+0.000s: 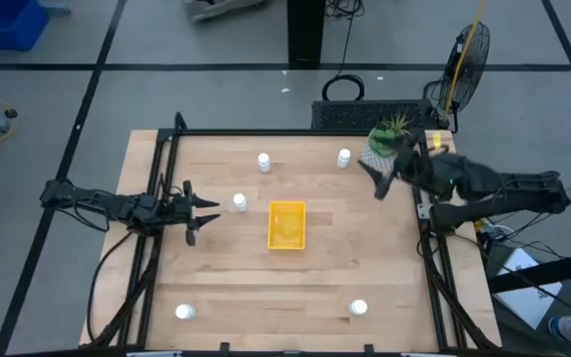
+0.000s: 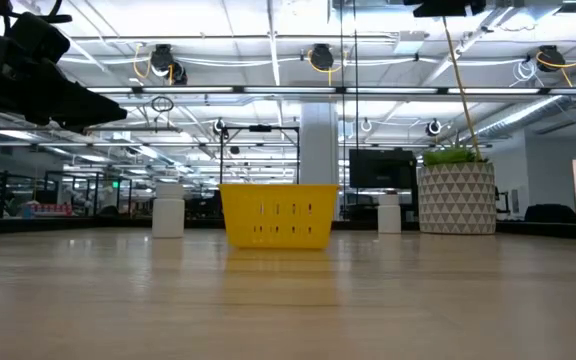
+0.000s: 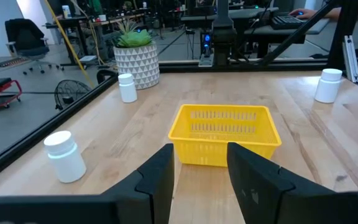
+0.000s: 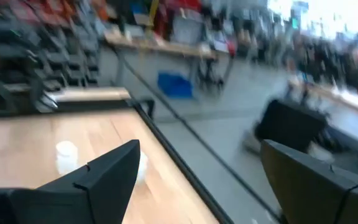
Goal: Pick and place pill bottles into a basket
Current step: Put the white pill bottle into the yellow bin
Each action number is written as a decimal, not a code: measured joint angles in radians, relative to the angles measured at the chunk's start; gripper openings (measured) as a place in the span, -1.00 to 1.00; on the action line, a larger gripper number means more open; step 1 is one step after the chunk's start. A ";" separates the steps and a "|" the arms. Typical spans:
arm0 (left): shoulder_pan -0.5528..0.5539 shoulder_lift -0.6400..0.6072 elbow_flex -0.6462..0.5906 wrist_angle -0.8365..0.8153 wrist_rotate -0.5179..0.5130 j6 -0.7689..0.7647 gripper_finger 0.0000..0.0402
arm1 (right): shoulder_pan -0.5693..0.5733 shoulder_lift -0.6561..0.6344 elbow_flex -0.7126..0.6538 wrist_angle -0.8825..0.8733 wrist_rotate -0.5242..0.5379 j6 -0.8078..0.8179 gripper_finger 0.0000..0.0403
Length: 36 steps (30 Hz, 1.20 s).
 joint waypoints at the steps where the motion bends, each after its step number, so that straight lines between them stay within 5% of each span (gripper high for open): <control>1: 0.000 0.000 0.000 0.000 0.000 0.000 -0.24 | -0.025 0.034 0.064 -0.078 -0.001 0.020 0.61; 6: 0.000 0.000 0.000 0.000 0.000 -0.001 -0.24 | -0.175 0.212 0.339 -0.422 -0.103 0.127 0.62; 12: 0.000 0.000 0.000 0.000 0.001 -0.002 -0.24 | -0.333 0.412 0.512 -0.583 -0.253 0.145 0.61; 23: 0.000 0.000 0.000 0.000 0.001 -0.004 -0.24 | -0.510 0.669 0.546 -0.702 -0.367 0.128 0.61; 36: 0.000 0.000 0.000 0.000 0.002 -0.008 -0.24 | -0.539 0.795 0.542 -0.686 -0.420 0.125 0.61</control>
